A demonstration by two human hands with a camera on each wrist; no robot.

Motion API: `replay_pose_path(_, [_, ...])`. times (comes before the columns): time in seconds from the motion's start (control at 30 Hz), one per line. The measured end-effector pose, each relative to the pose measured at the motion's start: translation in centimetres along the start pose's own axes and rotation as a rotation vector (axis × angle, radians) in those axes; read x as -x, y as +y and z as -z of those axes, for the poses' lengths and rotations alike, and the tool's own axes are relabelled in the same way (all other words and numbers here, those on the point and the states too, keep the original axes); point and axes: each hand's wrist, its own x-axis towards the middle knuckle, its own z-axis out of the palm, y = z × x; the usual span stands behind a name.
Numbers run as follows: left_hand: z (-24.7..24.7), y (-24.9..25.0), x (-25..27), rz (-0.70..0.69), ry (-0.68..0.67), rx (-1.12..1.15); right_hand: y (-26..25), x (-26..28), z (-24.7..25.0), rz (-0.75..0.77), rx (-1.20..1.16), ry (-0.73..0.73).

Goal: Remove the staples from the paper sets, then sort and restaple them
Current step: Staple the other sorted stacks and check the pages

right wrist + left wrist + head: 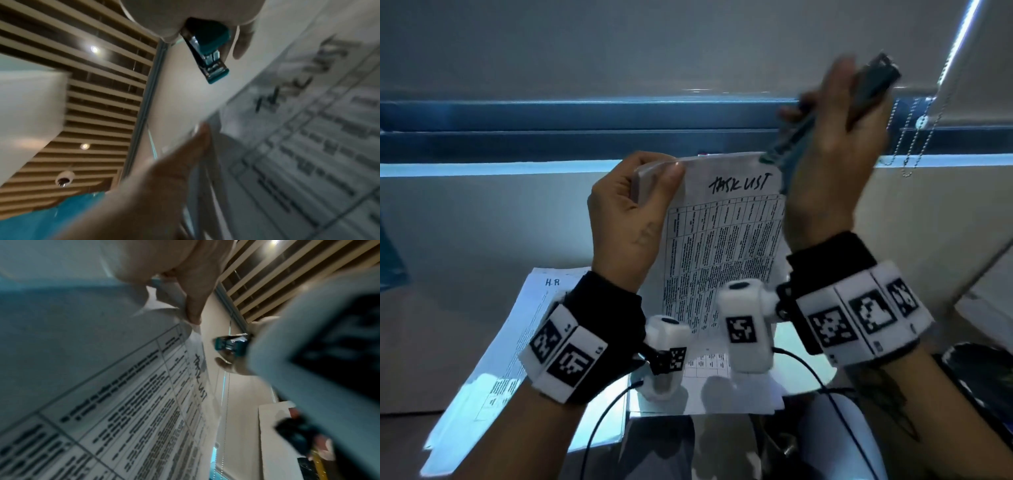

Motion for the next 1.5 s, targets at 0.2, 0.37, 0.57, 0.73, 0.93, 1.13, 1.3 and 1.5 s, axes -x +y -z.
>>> replay_pose_path(0.2, [-0.5, 1.1, 0.9, -0.052, 0.037, -0.069, 1.2, 1.3, -3.8, 0.062, 0.148, -0.209])
replay_pose_path(0.37, [-0.6, 1.4, 1.2, -0.063, 0.078, -0.135, 2.4, 1.3, -3.6, 0.166, 0.274, -0.245])
replay_pose_path(0.57, [-1.0, 1.5, 1.4, -0.087, 0.092, -0.144, 3.2, 1.6, -3.5, 0.247, 0.335, -0.264])
replay_pose_path(0.73, [-1.3, 1.5, 1.6, -0.084, 0.086, -0.135, 3.1, 1.3, -3.5, 0.221, 0.415, -0.29])
replay_pose_path(0.93, [-1.6, 2.2, 1.3, -0.087, 0.083, -0.122, 2.9, 0.8, -3.3, 0.167, 0.407, -0.264])
replay_pose_path(1.13, [-1.6, 2.2, 1.2, -0.092, 0.066, -0.144, 2.8, 0.8, -3.0, 0.199, 0.387, -0.245])
replay_pose_path(1.3, [-0.8, 1.5, 0.9, -0.01, 0.042, -0.056, 0.2, -1.6, 0.1, 0.209, 0.055, 0.012])
replay_pose_path(1.5, [0.7, 0.6, -0.7, 0.176, -0.103, 0.123, 1.9, -0.8, 9.5, -0.201, 0.175, 0.008])
